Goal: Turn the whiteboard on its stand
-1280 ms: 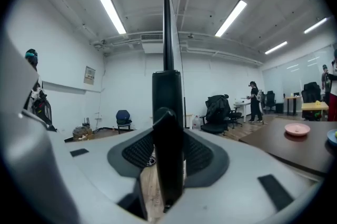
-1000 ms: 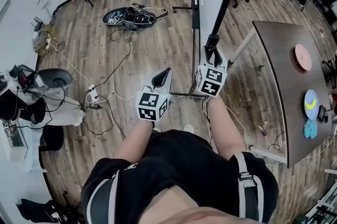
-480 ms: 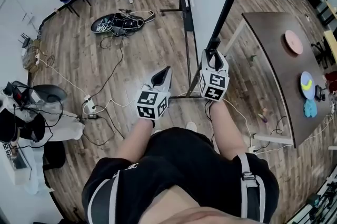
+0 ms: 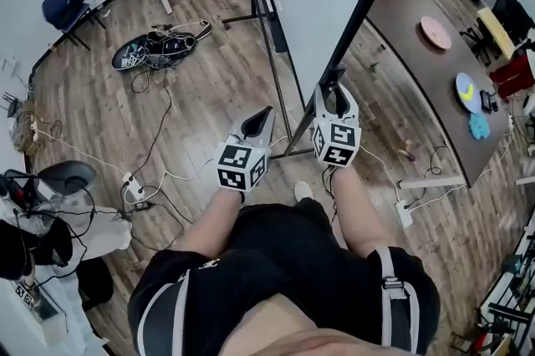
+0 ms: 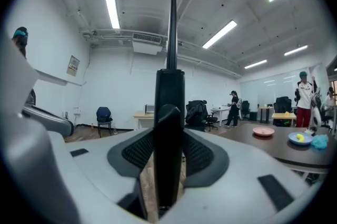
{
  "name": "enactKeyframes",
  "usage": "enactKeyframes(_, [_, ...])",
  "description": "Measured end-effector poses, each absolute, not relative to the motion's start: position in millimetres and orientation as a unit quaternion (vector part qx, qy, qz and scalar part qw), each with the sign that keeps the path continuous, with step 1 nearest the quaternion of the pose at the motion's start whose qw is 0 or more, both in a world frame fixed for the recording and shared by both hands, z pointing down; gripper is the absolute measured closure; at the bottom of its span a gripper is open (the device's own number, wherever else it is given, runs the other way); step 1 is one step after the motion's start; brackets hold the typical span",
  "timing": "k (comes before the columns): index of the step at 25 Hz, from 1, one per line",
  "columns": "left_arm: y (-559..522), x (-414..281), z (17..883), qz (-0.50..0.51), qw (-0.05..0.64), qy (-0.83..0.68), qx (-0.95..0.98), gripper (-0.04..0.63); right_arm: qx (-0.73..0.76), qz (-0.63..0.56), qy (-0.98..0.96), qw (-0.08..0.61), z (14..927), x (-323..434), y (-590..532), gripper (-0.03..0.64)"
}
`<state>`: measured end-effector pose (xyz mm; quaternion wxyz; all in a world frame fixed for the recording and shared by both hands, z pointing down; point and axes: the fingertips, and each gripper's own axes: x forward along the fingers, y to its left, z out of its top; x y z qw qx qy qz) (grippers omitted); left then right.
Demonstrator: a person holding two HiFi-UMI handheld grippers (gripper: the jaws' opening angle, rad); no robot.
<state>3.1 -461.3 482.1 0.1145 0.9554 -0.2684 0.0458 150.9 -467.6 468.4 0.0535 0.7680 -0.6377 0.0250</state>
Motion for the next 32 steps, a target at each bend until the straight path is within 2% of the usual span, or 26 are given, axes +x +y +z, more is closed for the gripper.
enactKeyframes(8, [-435,3,491,0.068,0.111,-0.213,0.968,0.586,0.788,0.023,-0.612,0.06,470,130,-430,0.449])
enactKeyframes(24, [-363,1,482,0.066,0.105,-0.26,0.958,0.586,0.767,0.059,-0.636,0.062,471,116,-392,0.449])
enactKeyframes(32, [-309,-3,487,0.072,0.104,-0.275,0.953,0.586,0.78,0.063,-0.619,0.061,473,165,-338,0.449])
